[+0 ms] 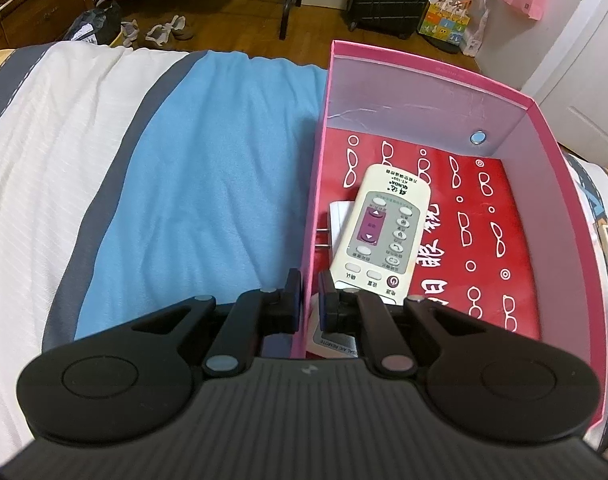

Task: Organize rigid objects
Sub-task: 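Open the right gripper and move it back toward the remaining items, then grasp the large white square charger with the right gripper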

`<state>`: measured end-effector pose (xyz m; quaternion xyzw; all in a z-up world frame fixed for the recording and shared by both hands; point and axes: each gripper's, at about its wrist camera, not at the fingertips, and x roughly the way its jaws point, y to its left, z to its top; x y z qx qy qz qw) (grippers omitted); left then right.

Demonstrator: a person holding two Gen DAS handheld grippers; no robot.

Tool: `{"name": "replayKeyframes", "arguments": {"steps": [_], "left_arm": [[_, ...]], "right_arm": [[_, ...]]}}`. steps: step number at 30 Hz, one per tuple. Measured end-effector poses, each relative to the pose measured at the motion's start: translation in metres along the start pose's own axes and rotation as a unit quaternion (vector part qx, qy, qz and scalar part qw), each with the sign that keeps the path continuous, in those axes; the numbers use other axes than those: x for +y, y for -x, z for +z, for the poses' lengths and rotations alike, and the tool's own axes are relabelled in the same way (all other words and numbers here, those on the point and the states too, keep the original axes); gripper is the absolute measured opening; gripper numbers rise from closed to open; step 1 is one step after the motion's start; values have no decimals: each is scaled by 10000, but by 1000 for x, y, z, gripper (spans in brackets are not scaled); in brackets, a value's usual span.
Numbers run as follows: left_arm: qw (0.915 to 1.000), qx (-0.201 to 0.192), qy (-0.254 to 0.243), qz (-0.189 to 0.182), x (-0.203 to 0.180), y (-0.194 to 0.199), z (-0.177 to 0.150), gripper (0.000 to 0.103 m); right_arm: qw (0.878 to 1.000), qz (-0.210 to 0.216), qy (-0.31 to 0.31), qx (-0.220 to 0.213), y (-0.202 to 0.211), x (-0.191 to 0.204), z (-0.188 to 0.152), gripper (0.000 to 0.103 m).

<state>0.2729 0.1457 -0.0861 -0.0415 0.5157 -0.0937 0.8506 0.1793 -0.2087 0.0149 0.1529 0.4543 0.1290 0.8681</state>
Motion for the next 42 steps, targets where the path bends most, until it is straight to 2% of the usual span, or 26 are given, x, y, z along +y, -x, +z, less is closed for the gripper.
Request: {"name": "replayKeyframes", "arguments": {"steps": [3,6,9,11,12,16,22,25,30,33,36,37,40,42], "left_arm": [[10000,1,-27,37,-2,0,0,7],[10000,-6,-60,70,-3,0,0,7],[9999,-2,-67,87,-4,0,0,7],[9999,-2,-64,86,-4,0,0,7],[9999,-1,-61,87,-4,-1,0,7],[9999,3,-54,86,-4,0,0,7],[10000,3,-57,70,-3,-2,0,7],[9999,-7,-88,81,-4,-3,-1,7],[9999,-3,-87,97,-4,-3,-1,7],[9999,1,-92,106,-4,-4,-1,7],[9999,0,-81,105,-4,-4,-1,7],[9999,0,-77,105,-4,-3,-1,7],[9999,-7,-47,89,-4,-1,-2,7],[9999,-17,-46,88,-4,-1,-2,7]], "right_arm": [[9993,-311,192,77,-8,-14,-9,45],[9988,-412,263,82,-12,-25,-8,46],[9983,-447,346,-102,-17,-28,-7,56],[9976,-555,374,-200,-26,-28,-9,69],[9973,-606,341,-251,-32,-28,-10,70],[9942,-930,261,-475,-56,-25,-13,71],[9866,-1221,789,-740,-89,-15,-4,76],[9831,-1368,972,-734,-96,-16,-7,76],[9851,-1304,947,-604,-104,-21,-4,83],[9880,-1288,671,-524,-112,-25,-1,82],[9866,-1388,771,-386,-111,-22,-1,77],[9864,-1448,701,-324,-109,-22,0,64],[9908,-1301,385,-18,-95,-24,5,64],[9918,-1174,446,222,-88,-21,2,63]]}}
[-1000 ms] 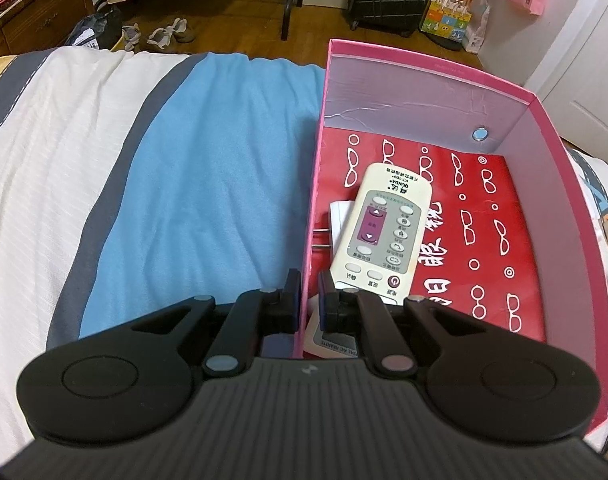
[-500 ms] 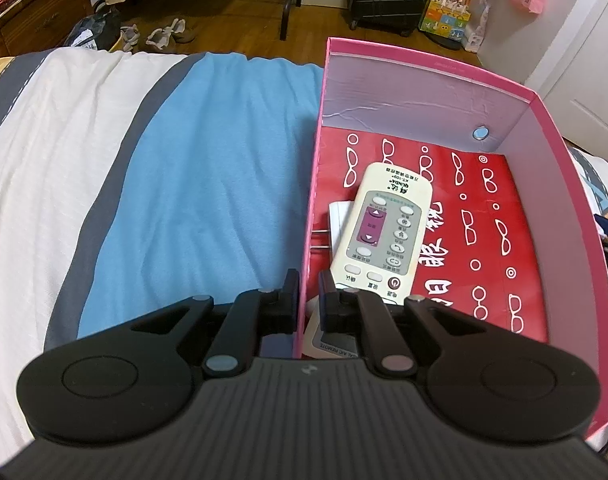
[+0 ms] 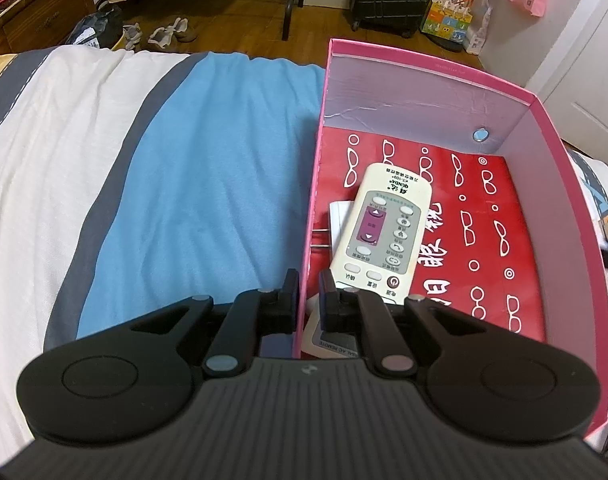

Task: Organize rigid objects
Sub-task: 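Grasp the large white square charger with the right gripper, then carry the large charger into the pink box and open the right gripper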

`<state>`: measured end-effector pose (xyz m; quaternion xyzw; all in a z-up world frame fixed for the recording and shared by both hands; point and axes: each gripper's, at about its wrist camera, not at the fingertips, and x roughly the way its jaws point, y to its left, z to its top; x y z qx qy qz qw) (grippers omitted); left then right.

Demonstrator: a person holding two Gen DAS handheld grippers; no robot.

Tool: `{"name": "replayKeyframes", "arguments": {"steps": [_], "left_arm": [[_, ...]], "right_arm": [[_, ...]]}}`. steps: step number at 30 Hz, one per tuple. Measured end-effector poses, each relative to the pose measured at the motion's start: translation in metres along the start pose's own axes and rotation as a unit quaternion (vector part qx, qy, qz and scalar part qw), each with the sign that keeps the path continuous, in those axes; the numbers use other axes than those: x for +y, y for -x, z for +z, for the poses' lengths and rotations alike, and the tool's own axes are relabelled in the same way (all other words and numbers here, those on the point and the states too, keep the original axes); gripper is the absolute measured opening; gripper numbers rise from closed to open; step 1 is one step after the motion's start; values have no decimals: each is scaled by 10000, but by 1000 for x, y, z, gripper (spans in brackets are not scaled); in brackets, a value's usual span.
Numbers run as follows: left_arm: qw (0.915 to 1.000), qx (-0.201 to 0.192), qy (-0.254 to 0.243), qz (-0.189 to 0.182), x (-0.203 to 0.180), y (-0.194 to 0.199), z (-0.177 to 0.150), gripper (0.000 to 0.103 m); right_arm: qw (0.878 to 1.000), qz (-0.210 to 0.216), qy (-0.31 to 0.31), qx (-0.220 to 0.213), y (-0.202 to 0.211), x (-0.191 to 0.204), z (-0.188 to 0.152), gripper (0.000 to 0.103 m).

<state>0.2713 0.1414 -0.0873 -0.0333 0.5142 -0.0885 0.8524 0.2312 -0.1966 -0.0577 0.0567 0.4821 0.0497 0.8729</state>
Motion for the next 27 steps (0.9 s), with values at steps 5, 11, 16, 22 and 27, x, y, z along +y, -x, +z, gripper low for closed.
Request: {"name": "replayKeyframes", "arguments": {"steps": [5,11,16,22,27], "left_arm": [[10000,0,8,-7,0,1,0,7],[10000,-11,24,-8,0,0,0,7],[10000,-36,55,-21,1,1,0,7],[9999,15,100,-23,3,-2,-1,7],[9998,-21,173,-3,6,-2,1,3]], "right_arm": [[9969,-97,487,604,8,14,-19,63],[9969,-197,587,488,9,16,-21,61],[9985,-154,328,404,12,8,-20,61],[9995,-21,262,145,32,9,-24,61],[9973,319,420,-518,75,39,-13,61]]}}
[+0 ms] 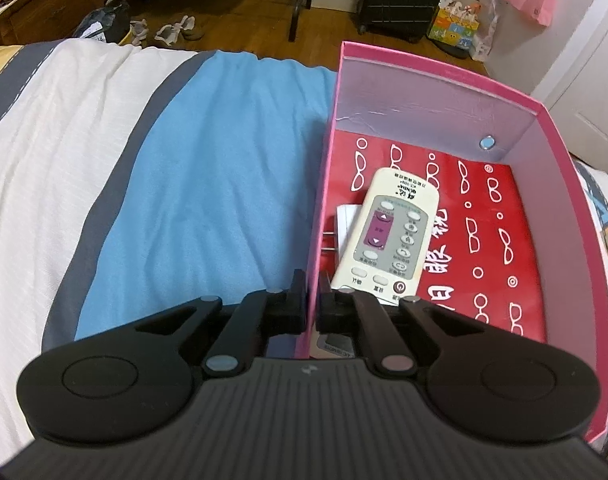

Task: Organize rigid objects
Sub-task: 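Carry the large charger into the pink box and open the right gripper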

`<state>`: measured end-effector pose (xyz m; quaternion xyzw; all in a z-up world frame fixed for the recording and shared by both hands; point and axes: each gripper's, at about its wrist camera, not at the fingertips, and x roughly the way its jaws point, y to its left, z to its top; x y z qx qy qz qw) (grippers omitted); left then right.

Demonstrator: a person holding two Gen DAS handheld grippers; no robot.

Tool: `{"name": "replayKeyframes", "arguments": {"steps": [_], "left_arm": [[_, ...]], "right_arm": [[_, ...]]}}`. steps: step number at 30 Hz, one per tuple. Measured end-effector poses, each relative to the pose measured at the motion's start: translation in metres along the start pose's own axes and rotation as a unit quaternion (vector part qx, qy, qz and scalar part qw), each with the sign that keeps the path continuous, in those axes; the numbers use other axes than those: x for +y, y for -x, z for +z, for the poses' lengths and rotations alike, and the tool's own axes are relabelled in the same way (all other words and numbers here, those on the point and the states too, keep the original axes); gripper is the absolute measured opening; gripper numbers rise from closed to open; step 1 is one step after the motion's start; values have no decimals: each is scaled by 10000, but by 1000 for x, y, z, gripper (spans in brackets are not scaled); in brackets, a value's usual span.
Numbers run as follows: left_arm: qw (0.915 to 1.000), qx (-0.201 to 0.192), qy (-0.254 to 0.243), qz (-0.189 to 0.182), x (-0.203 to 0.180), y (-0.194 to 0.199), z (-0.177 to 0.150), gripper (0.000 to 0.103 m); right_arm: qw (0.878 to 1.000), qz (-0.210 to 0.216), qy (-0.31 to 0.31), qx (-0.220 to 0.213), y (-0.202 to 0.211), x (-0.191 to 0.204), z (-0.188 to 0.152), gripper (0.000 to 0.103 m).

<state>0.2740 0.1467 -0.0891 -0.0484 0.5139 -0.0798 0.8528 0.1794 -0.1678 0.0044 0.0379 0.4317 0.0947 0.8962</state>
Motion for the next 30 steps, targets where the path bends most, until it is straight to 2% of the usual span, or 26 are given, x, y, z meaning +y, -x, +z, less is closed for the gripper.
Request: {"name": "replayKeyframes", "arguments": {"steps": [3,5,8,10,14,19,24,28,30], "left_arm": [[10000,0,1,14,0,0,0,3],[10000,1,8,8,0,0,0,3],[10000,-1,9,1,0,0,0,3],[10000,-1,26,-25,1,0,1,4],[9999,2,66,-100,4,0,0,4],[9999,-1,89,-144,6,0,0,4],[9997,10,130,-193,8,-1,0,5],[9996,9,139,-233,9,-1,0,5],[9996,9,136,-232,9,-1,0,5]], "right_arm": [[9965,681,305,-369,26,41,12,61],[9908,1139,598,-431,33,75,15,61],[9813,1710,879,-124,26,119,14,61],[9782,1865,883,214,12,141,13,61],[9789,1658,862,825,-26,171,9,61],[9771,1512,-1,1498,-74,167,26,61],[9754,1247,25,1817,-97,165,21,61],[9690,1409,-178,2021,-102,158,16,61],[9695,1389,-146,2012,-98,157,13,61]]}}
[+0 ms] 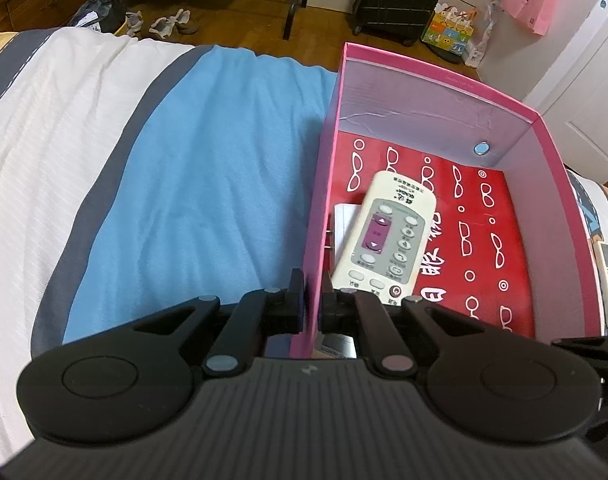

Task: Organize rigid objects
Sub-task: 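Carry the large charger into the pink box and open the right gripper, then move the right gripper back and grasp the grey universal remote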

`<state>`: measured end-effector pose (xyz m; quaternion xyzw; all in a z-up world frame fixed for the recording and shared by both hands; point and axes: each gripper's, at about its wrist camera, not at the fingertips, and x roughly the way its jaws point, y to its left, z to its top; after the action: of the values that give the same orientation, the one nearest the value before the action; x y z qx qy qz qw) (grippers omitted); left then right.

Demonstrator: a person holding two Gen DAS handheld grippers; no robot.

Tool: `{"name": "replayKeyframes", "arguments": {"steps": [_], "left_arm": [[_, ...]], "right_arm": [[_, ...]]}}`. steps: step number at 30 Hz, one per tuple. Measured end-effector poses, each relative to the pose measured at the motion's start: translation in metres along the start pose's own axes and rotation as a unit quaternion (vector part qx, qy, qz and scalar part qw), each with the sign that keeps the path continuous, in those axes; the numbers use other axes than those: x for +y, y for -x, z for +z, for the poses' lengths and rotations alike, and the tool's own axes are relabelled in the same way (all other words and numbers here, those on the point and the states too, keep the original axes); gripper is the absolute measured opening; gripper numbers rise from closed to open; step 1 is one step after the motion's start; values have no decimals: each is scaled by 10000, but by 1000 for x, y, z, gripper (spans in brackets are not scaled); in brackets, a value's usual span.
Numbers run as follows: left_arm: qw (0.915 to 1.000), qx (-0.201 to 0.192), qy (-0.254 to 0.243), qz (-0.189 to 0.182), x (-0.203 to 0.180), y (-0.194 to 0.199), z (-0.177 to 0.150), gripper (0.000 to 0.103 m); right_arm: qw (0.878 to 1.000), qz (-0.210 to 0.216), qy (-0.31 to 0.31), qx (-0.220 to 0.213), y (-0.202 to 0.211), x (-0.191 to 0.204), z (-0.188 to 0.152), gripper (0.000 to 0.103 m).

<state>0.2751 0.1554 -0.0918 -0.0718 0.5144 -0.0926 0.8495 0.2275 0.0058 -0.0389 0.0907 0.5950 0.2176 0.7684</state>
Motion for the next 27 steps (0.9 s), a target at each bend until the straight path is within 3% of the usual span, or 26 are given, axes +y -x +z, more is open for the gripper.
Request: {"name": "replayKeyframes", "arguments": {"steps": [5,9,13,18,21,23,27], "left_arm": [[10000,-3,8,-10,0,0,0,5],[10000,-1,15,-9,0,0,0,6],[10000,-7,-4,-10,0,0,-1,6],[10000,-2,6,-44,0,0,0,6],[10000,-5,4,-42,0,0,0,6],[10000,-6,19,-50,1,0,0,6],[10000,2,40,-41,1,0,1,6]], "right_arm": [[9997,-242,25,5,9,-2,-3,61],[9974,-565,383,-238,15,5,-5,61],[9952,-632,744,111,5,7,-8,61],[9863,-1049,1213,376,7,17,-6,60],[9864,-941,1280,417,17,17,-5,62],[9862,-919,1335,325,27,18,-8,68],[9874,-839,1330,-157,58,7,-17,69]]}}
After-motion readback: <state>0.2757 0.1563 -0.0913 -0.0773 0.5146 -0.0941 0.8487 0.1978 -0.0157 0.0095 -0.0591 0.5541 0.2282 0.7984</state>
